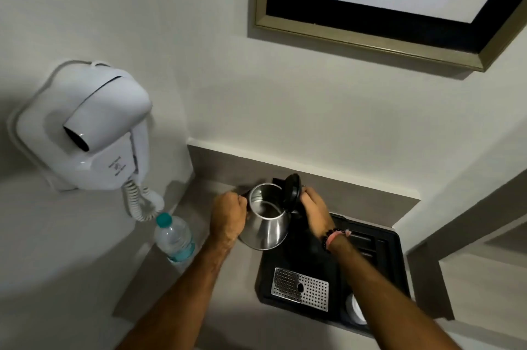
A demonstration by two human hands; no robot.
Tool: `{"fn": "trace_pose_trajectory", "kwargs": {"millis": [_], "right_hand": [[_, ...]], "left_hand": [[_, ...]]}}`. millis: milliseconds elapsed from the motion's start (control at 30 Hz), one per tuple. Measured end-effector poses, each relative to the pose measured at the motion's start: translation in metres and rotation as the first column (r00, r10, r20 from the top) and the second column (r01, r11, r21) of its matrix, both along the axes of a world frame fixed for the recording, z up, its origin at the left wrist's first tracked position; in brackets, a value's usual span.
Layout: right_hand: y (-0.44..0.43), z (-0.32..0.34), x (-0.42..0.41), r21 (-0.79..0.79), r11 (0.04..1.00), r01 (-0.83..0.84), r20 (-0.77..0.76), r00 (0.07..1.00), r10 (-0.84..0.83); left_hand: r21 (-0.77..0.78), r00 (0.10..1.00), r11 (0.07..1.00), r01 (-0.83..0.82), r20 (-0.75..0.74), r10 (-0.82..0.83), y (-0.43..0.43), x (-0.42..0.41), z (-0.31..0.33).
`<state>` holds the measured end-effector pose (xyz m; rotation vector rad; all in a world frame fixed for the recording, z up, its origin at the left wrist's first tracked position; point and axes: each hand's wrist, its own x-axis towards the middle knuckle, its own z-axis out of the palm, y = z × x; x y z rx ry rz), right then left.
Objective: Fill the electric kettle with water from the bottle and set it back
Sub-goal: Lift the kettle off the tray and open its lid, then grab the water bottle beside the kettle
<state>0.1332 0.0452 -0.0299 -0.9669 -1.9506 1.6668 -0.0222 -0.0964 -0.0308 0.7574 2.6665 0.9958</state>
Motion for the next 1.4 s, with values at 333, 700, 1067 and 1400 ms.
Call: {"fn": "trace_pose_trajectory", "kwargs": {"millis": [333, 700, 1067, 1400], "right_hand": [[-0.051, -0.041, -0.049, -0.091, 0.996, -0.022, 0.101, 0.994, 0.031], [-0.058, -0.060, -0.071, -0.094, 0.994, -0.054, 0.171, 0.983, 0.070], [-0.047, -0.060, -0.083, 0.187, 0.943, -0.276, 0.399, 0.898, 0.184], [-0.036, -0.062, -0.085, 0.346, 0.798, -0.493, 0.670, 0.725, 0.157]], "left_hand": [[-0.238, 0.986, 0.961, -0.142, 0.056, 0.159, -0.036, -0.018, -0.019], [-0.454, 0.989, 0.882, -0.130, 0.007, 0.150, -0.048, -0.024, -0.025], [-0.087, 0.968, 0.994, -0.061, -0.247, 0.038, -0.097, -0.002, 0.021], [0.069, 0.987, 0.993, -0.099, -0.120, 0.107, -0.165, -0.047, 0.010]]}}
